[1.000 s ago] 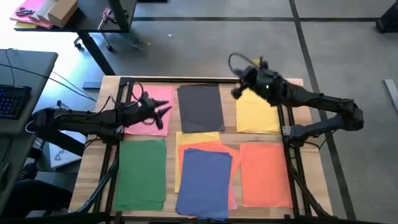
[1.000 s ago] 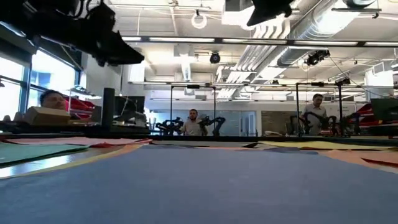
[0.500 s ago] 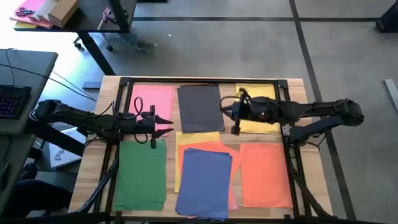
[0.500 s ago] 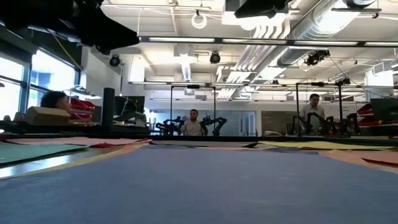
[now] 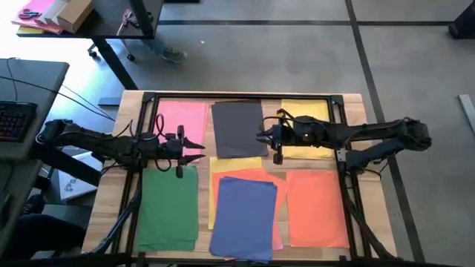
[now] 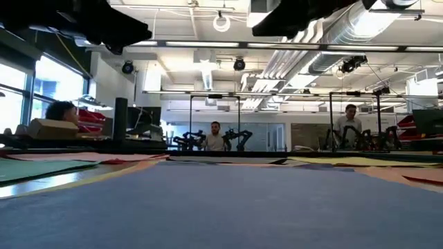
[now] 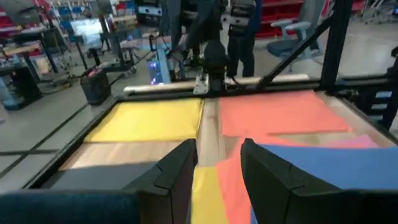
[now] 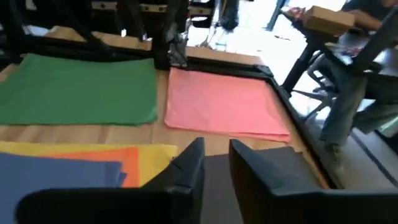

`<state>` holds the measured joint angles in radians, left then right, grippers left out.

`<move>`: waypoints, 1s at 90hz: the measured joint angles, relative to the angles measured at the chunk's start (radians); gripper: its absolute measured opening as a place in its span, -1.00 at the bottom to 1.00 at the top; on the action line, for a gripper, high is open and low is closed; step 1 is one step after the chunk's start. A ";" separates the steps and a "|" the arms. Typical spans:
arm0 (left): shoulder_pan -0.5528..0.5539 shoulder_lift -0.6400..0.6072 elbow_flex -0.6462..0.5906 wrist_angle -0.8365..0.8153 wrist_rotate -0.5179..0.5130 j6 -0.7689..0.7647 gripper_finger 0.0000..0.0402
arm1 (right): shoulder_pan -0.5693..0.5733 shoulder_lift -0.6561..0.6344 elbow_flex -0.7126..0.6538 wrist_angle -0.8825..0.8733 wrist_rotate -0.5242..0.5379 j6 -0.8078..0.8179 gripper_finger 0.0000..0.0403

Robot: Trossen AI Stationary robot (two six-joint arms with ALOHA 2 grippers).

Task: Organize paper
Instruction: Stack the yellow color paper on top of the other yellow color paper

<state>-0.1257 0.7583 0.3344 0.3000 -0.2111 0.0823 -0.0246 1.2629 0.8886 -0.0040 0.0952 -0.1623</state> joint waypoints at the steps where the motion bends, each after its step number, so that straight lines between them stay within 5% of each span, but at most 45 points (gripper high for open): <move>1: 0.000 0.002 0.000 0.001 0.000 0.000 -0.43 | 0.001 0.003 0.000 0.001 0.000 0.003 -0.57; 46: -0.094 0.073 0.000 -0.001 0.031 -0.137 -0.43 | 0.175 0.129 0.000 0.006 0.036 0.171 -0.02; 90: -0.363 0.346 0.000 0.187 -0.147 -0.297 -0.43 | 0.395 0.284 -0.001 -0.016 0.193 0.347 0.04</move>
<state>-0.4891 1.1042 0.3344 0.4872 -0.3581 -0.2149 0.3704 1.5467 0.8879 -0.0203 0.2886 0.1850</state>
